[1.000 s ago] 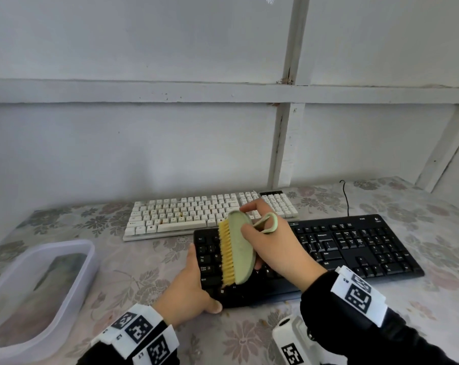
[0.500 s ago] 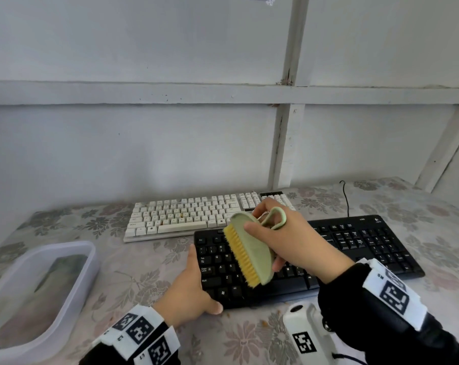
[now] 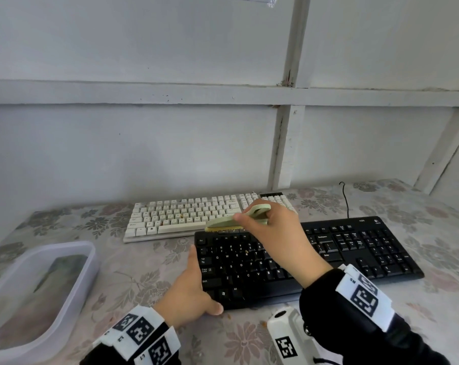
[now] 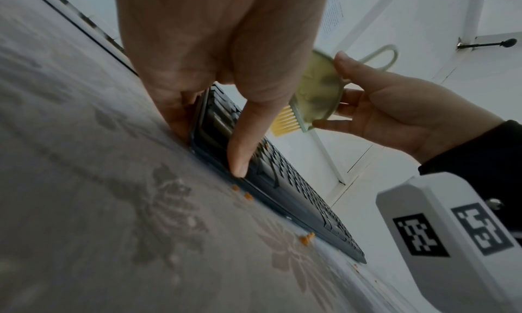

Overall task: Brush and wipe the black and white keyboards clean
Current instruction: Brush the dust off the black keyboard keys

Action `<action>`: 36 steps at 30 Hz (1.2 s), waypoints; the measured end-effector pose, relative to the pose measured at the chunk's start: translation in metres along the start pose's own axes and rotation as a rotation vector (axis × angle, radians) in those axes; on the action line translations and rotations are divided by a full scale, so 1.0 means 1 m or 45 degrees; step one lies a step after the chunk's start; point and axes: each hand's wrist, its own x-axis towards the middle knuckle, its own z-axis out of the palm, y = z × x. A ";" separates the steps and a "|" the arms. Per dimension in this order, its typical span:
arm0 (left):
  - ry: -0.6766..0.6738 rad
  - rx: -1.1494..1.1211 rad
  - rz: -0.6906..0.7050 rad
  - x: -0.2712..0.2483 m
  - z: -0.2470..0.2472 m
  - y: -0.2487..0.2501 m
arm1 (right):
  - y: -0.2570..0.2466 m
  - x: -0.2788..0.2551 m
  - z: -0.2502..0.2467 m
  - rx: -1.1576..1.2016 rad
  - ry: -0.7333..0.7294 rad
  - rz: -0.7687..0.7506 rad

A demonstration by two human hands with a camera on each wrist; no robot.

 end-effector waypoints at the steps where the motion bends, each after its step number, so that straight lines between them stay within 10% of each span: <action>1: 0.002 0.004 -0.005 0.000 0.000 0.000 | 0.001 0.001 0.002 -0.017 0.011 0.001; 36: 0.003 -0.050 -0.006 -0.010 -0.001 0.010 | 0.003 0.006 -0.005 0.080 0.073 0.042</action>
